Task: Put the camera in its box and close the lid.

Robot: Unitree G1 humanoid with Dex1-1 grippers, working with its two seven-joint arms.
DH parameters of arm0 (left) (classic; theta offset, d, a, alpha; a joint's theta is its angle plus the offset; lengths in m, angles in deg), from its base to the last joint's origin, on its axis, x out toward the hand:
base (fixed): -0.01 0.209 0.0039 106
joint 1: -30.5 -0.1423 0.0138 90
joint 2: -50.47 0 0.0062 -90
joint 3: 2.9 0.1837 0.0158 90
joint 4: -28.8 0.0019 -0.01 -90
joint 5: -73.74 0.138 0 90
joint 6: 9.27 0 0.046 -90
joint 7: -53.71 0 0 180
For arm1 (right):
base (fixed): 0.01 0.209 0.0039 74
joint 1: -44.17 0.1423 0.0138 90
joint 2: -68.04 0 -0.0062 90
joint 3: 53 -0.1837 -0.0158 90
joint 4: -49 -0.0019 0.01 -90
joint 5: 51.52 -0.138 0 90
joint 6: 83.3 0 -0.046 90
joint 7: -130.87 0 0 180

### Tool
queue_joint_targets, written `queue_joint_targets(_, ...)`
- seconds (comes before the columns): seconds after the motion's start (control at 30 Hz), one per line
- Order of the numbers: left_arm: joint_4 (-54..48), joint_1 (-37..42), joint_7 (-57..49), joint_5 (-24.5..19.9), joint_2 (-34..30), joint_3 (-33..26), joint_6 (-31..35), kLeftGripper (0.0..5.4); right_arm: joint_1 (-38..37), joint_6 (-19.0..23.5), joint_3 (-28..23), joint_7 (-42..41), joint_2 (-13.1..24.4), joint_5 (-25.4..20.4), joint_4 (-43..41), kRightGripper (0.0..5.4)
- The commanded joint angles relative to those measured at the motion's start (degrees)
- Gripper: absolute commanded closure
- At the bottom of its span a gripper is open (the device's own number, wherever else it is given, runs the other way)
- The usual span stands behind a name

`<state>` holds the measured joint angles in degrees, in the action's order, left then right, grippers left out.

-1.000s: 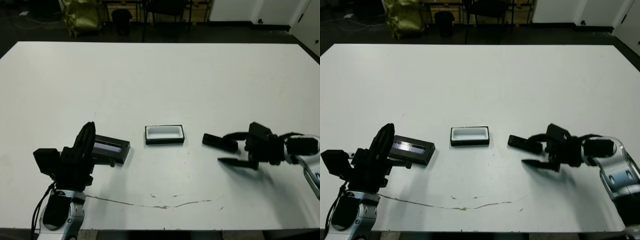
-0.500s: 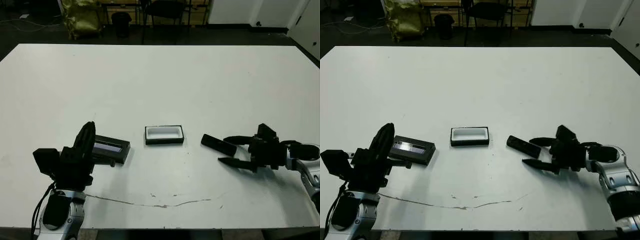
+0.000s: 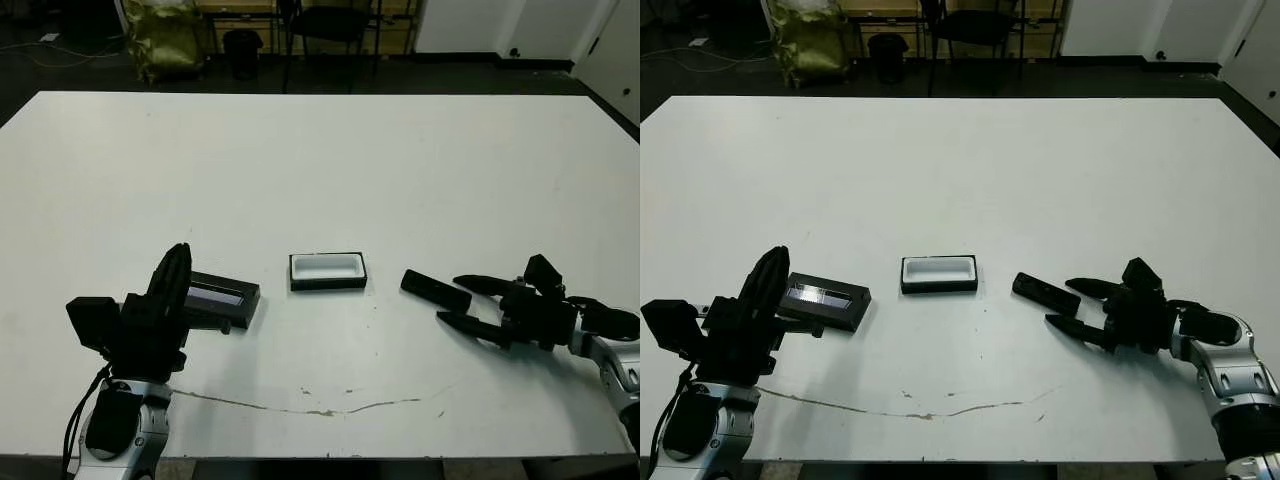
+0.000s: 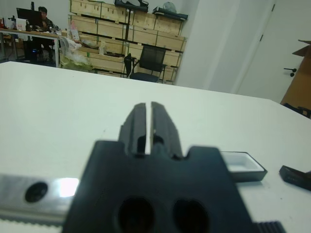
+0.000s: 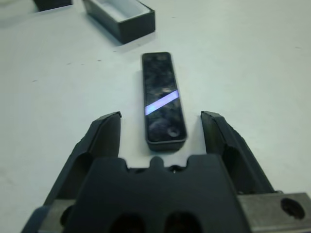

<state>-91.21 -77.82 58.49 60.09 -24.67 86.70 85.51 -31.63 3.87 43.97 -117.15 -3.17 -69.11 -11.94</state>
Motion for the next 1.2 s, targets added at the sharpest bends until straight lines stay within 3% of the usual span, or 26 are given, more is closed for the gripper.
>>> queue_joint_targets(0.03, 0.7, -0.3, 0.2, 0.1, -0.2, -0.1, 0.6, 5.4, -3.9, 2.1, 3.9, -3.6, -1.8, 3.5, 5.9, 2.02)
queue_joint_targets(0.3, 0.3, -0.3, -0.1, 0.4, -0.2, 0.1, 1.0, 5.4, -1.7, 1.4, 4.6, -4.7, -3.2, 4.3, 10.1, 3.61)
queue_joint_targets(0.5, 0.3, -0.3, 0.0, -0.1, -0.2, -0.1, 1.2, 5.4, -3.3, -0.2, 3.9, -3.5, -3.4, 3.7, 6.6, 4.71)
queue_joint_targets(0.7, 0.4, -0.4, -0.1, 0.5, -0.2, 0.0, 0.8, 5.4, -3.6, -1.1, 3.3, -2.3, -4.2, 3.8, 8.2, 4.78)
queue_joint_targets(0.8, 0.5, -0.5, 0.2, 0.2, -0.2, 0.0, 0.7, 5.4, -4.0, -3.7, 2.3, -2.3, -4.7, 3.2, 8.6, 4.8)
queue_joint_targets(1.03, 0.7, -0.5, 0.4, -0.2, -0.1, -0.2, 0.8, 5.4, 0.7, -6.0, -0.7, -5.9, -7.6, 1.0, 17.6, 4.85)
queue_joint_targets(1.13, 0.6, -0.6, 0.3, 0.2, -0.2, 0.0, 0.7, 5.4, 3.5, -0.5, -1.6, -6.6, -7.0, -0.2, 15.3, 4.85)
queue_joint_targets(1.2, 0.7, -0.6, 0.3, 0.0, 0.0, 0.0, 0.7, 5.4, 4.7, 1.1, -2.1, -6.4, -6.4, -0.3, 12.1, 4.85)
